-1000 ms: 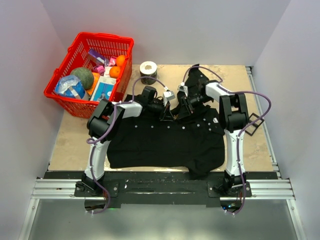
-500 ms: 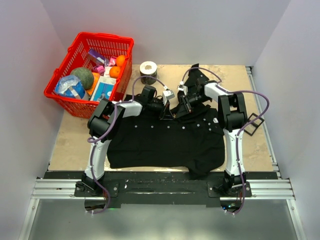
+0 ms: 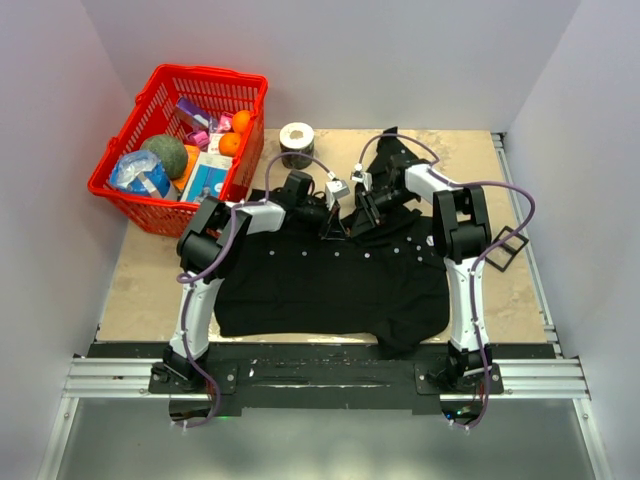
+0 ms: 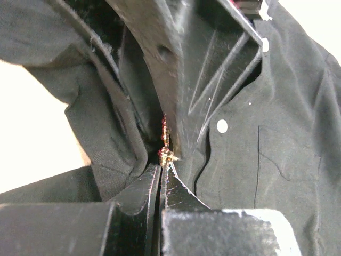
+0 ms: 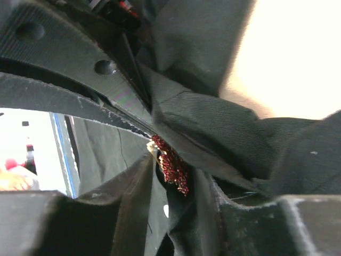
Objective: Remove the brooch from the garment
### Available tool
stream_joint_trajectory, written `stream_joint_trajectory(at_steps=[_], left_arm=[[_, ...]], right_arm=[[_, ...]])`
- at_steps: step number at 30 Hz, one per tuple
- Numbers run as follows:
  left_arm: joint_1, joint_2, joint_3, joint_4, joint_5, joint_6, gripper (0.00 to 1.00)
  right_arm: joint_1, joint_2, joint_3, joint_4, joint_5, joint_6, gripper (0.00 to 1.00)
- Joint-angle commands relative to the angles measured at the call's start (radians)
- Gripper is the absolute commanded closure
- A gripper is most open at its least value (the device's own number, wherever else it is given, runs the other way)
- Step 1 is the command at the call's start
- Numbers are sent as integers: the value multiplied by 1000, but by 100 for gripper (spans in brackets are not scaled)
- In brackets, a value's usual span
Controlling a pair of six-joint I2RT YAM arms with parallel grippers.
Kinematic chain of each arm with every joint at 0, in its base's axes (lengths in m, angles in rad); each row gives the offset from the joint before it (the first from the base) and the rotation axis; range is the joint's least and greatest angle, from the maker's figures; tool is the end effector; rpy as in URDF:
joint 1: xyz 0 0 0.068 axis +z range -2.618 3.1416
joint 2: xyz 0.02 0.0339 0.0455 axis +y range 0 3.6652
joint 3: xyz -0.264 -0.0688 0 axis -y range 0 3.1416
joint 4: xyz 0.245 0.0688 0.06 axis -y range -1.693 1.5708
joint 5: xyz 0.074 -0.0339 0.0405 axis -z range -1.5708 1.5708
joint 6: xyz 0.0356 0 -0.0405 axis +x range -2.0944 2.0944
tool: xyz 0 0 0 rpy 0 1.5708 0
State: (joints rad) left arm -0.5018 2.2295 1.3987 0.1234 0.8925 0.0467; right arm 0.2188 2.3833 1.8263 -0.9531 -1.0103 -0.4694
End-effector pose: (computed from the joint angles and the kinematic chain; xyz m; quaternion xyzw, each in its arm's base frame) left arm 0.3937 -0.2476 0.1192 0.3957 0.7398 -0.4670 0.2793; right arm 0.4395 0.1286 0.1237 -0.3089 0.8185 0.4766 0.0868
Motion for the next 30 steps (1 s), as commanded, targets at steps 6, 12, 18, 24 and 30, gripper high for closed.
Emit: stream_joint_trajectory(at_steps=[6, 12, 18, 24, 30], left_arm=[[-3, -18, 33, 10, 43, 19, 100], [-1, -62, 8, 25, 20, 54, 100], [-6, -126, -41, 84, -24, 70, 100], [-20, -171, -75, 128, -52, 85, 100], [-49, -238, -148, 208, -151, 145, 100]], right_arm=[[-12, -42, 83, -291, -70, -409, 53], [-33, -3, 160, -427, -39, -525, 50], [-39, -105, 13, -280, 2, -439, 52], [-36, -223, -155, -30, 90, -278, 73], [-33, -251, -176, 43, 64, -164, 89]])
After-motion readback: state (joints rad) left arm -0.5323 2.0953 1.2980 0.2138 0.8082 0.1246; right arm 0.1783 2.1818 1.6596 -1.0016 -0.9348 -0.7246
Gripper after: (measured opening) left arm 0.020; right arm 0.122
